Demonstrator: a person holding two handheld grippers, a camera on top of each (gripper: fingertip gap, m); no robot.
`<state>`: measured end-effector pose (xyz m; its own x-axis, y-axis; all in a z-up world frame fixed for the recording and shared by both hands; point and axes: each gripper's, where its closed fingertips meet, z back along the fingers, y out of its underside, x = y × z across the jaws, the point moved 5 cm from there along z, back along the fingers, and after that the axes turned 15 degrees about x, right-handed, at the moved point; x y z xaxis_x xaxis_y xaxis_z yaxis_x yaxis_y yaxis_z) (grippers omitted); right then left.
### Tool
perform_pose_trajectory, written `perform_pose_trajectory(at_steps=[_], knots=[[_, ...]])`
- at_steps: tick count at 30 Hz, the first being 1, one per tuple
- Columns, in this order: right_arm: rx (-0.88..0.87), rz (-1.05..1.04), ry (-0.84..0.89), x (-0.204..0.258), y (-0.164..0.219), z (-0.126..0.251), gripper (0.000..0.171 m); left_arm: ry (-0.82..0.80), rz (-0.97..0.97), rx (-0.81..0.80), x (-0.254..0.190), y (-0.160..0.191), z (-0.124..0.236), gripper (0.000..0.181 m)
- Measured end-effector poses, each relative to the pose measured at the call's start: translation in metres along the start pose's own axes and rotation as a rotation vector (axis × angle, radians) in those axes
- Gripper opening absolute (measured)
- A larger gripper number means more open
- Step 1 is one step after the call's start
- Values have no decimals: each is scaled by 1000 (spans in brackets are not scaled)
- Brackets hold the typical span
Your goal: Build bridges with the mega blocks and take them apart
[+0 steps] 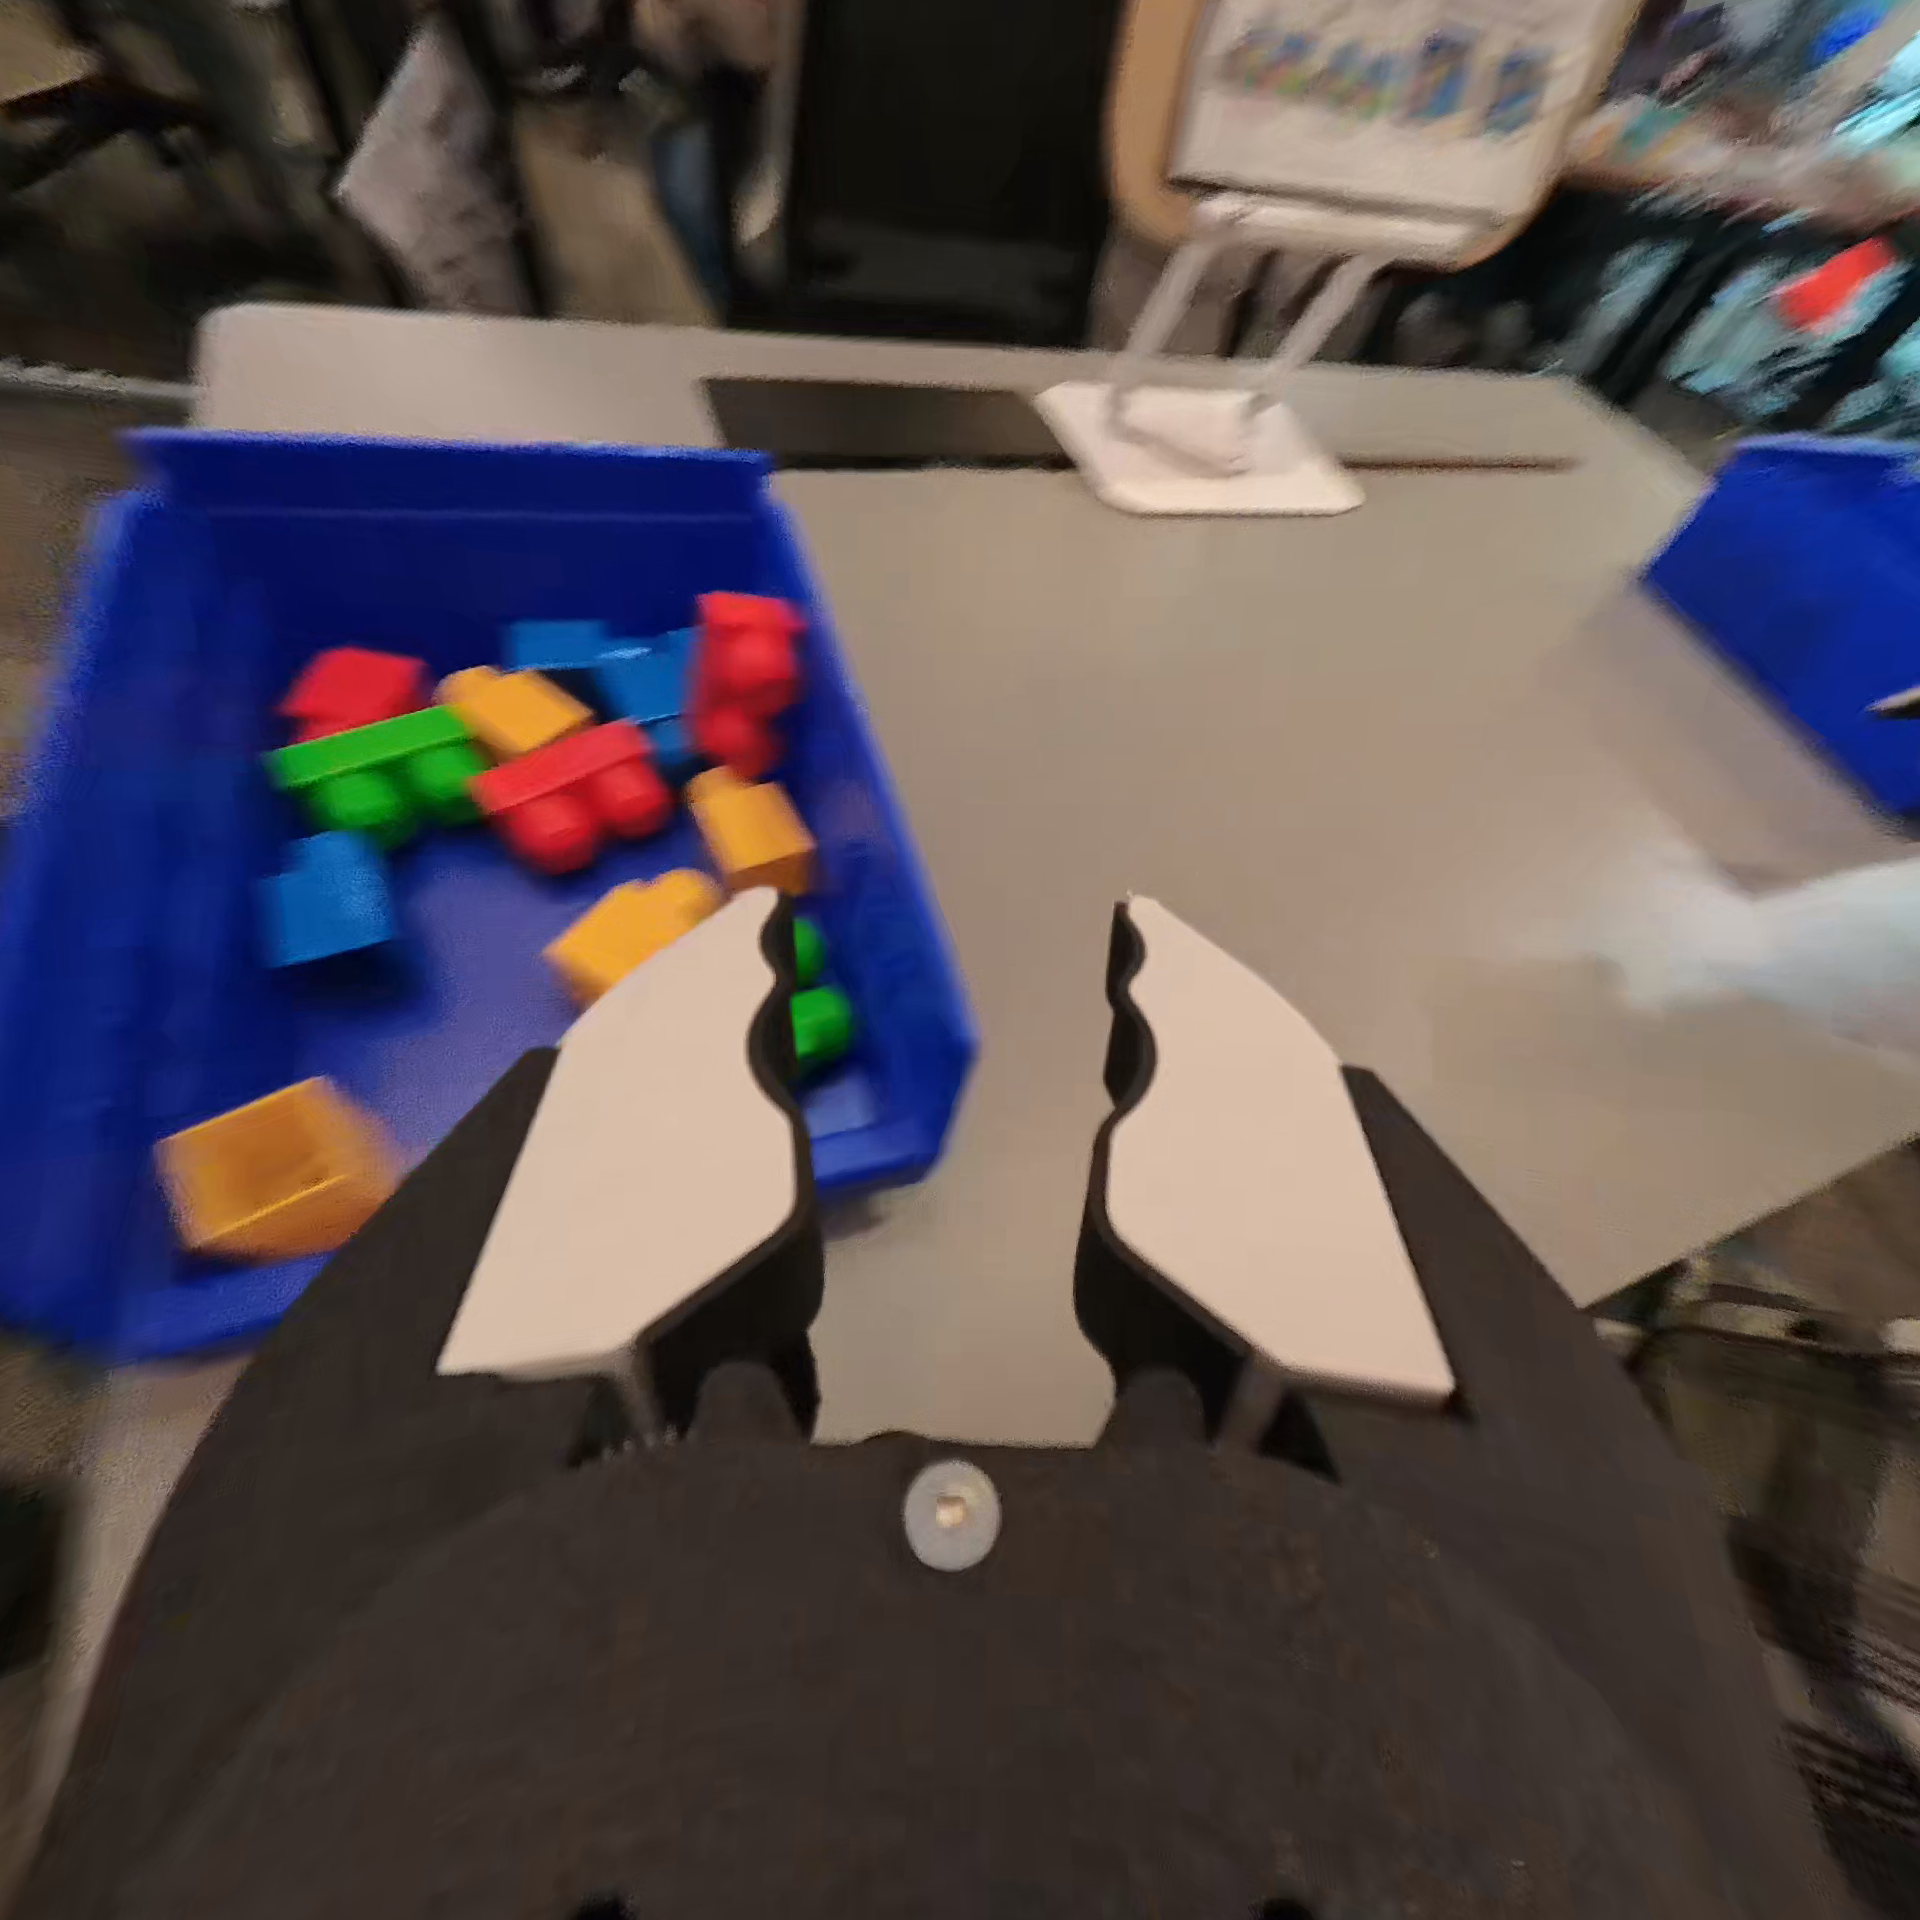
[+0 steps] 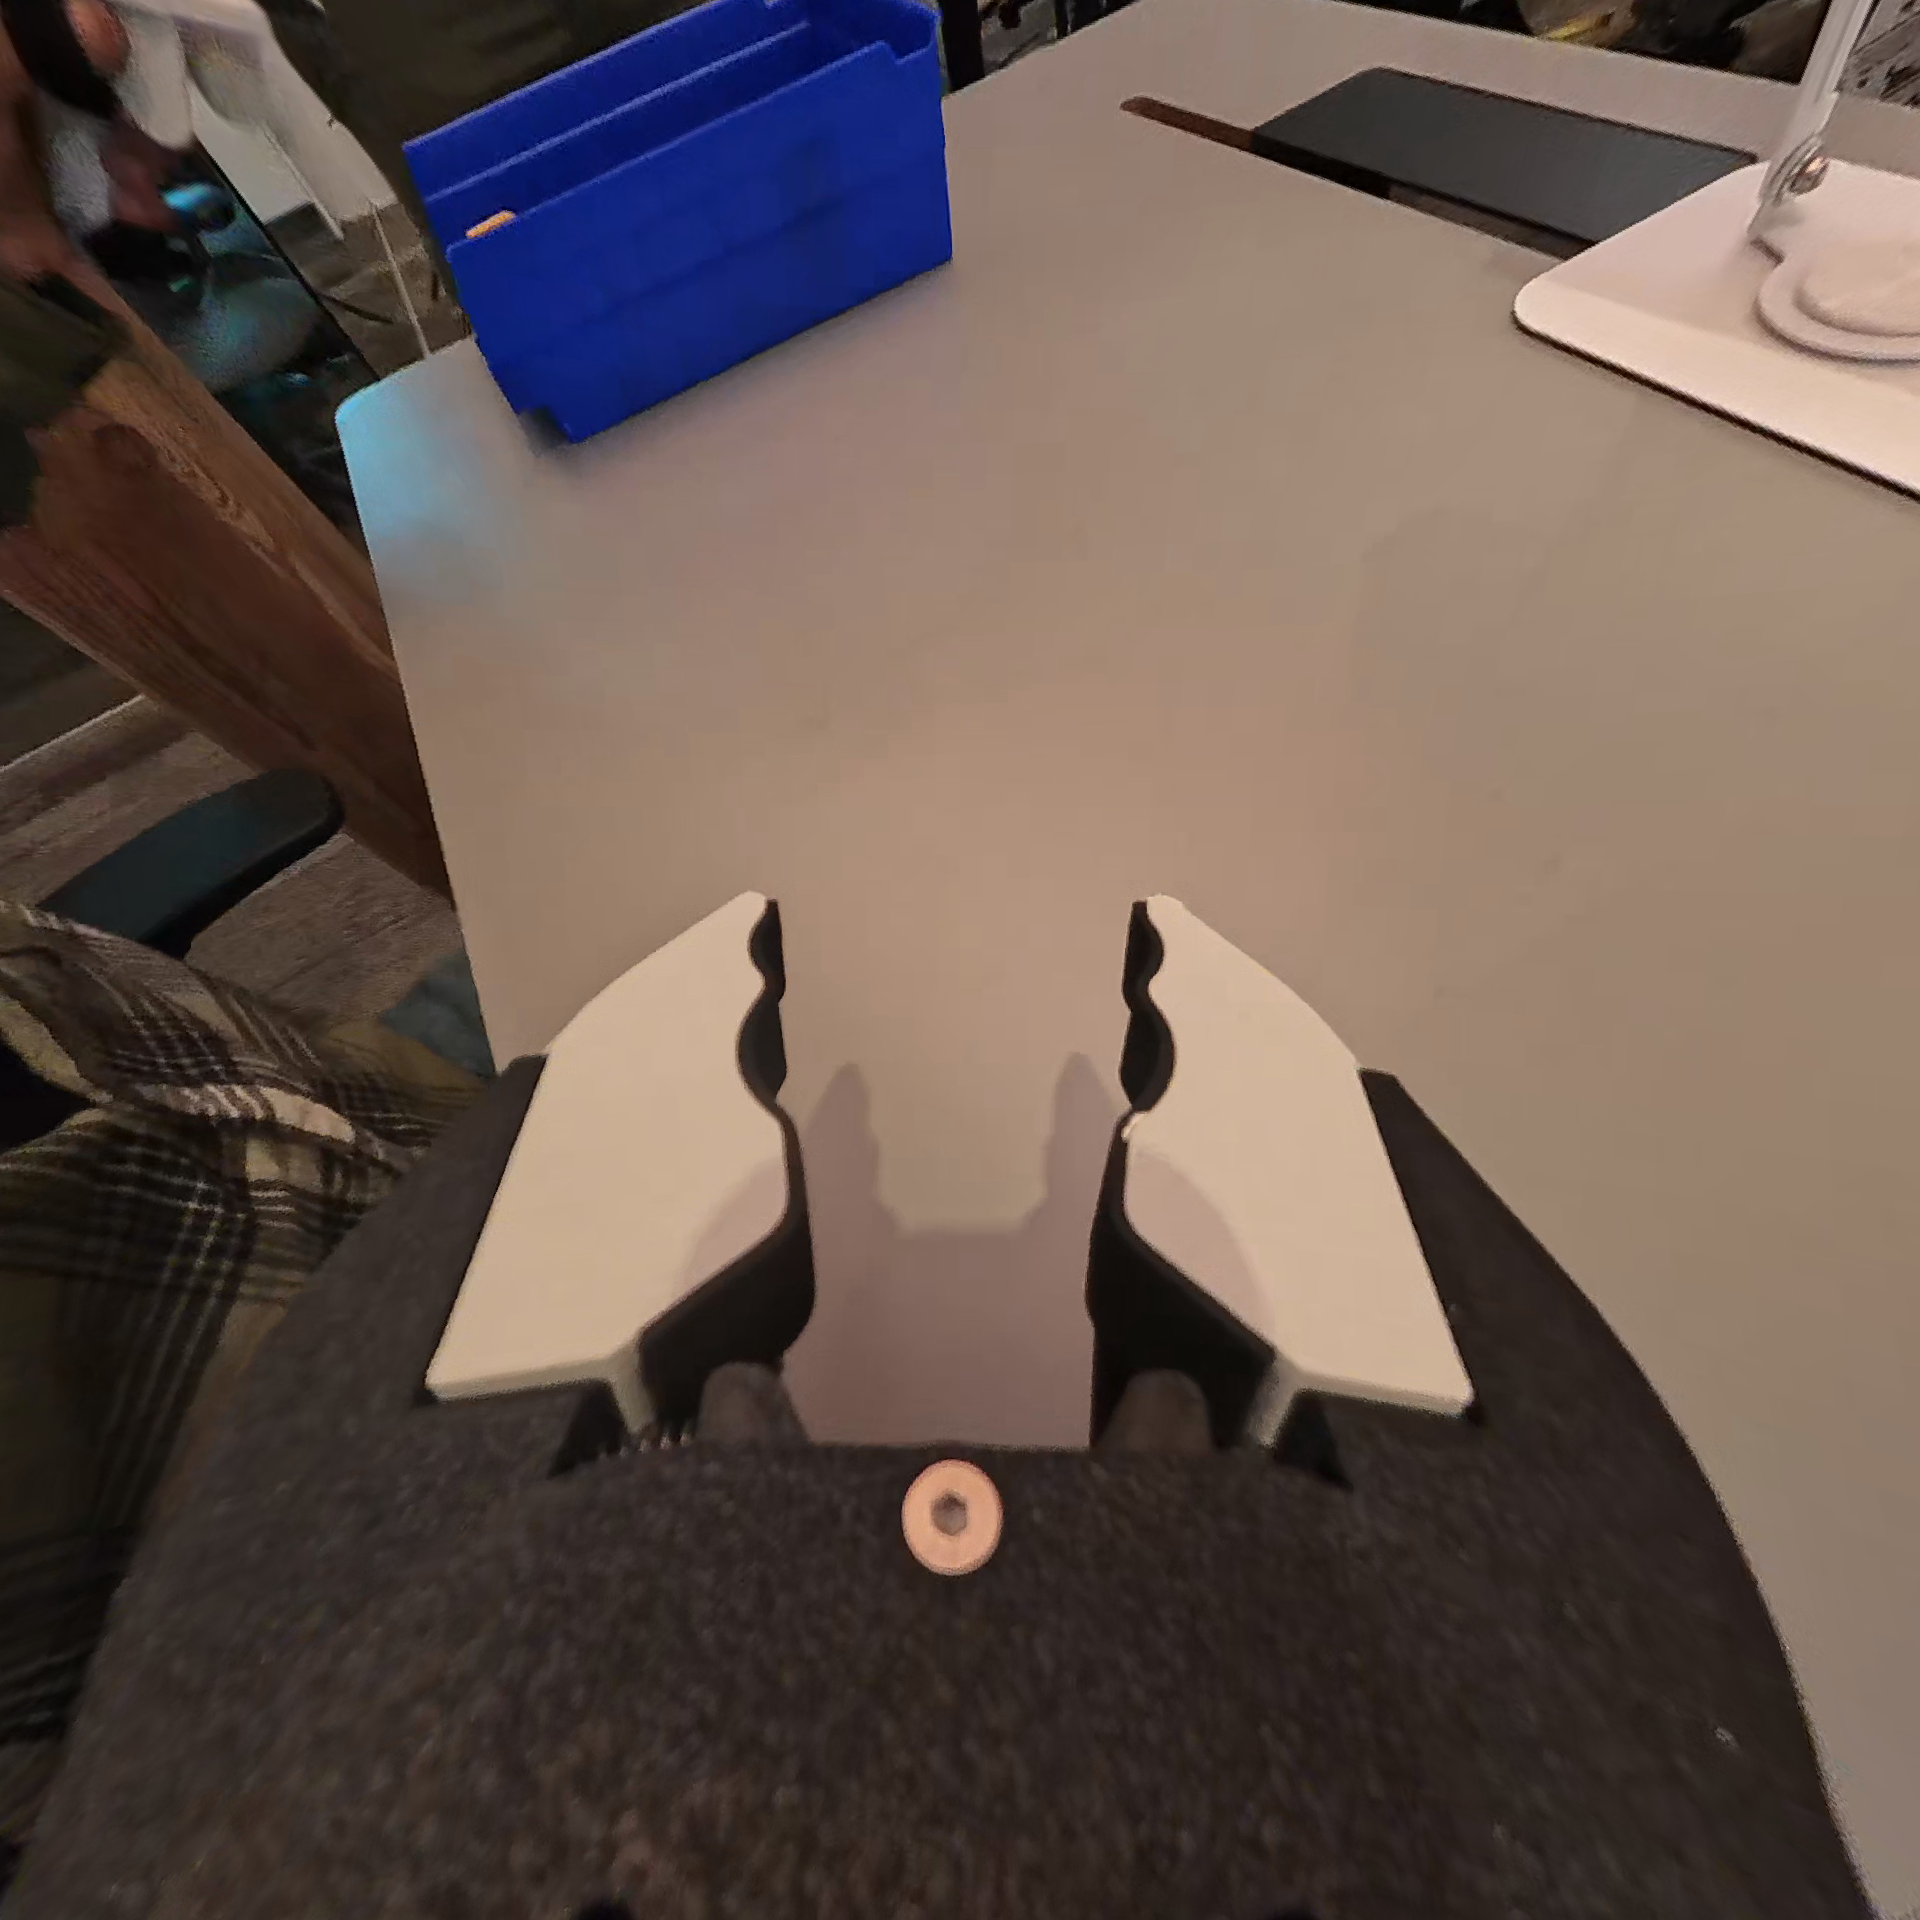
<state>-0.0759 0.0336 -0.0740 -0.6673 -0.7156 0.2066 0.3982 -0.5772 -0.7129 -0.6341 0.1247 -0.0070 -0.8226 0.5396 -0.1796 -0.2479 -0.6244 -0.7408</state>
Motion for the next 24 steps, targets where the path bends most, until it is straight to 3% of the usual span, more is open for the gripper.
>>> perform_pose_trajectory(at_steps=[5, 13, 17, 24], knots=[[64, -8, -21, -5, -8, -17, 62, -131, 33, 225, 57, 1, 8, 57], [121, 20, -30, -1, -26, -45, 61, -157, -57, 550, 86, 0, -44, 55], [165, 28, -39, 1, -30, -56, 61, -114, -132, 642, 95, -16, -65, 44], [158, 49, -64, 8, -35, -61, 60, 17, -432, 894, 95, -20, -108, 38]])
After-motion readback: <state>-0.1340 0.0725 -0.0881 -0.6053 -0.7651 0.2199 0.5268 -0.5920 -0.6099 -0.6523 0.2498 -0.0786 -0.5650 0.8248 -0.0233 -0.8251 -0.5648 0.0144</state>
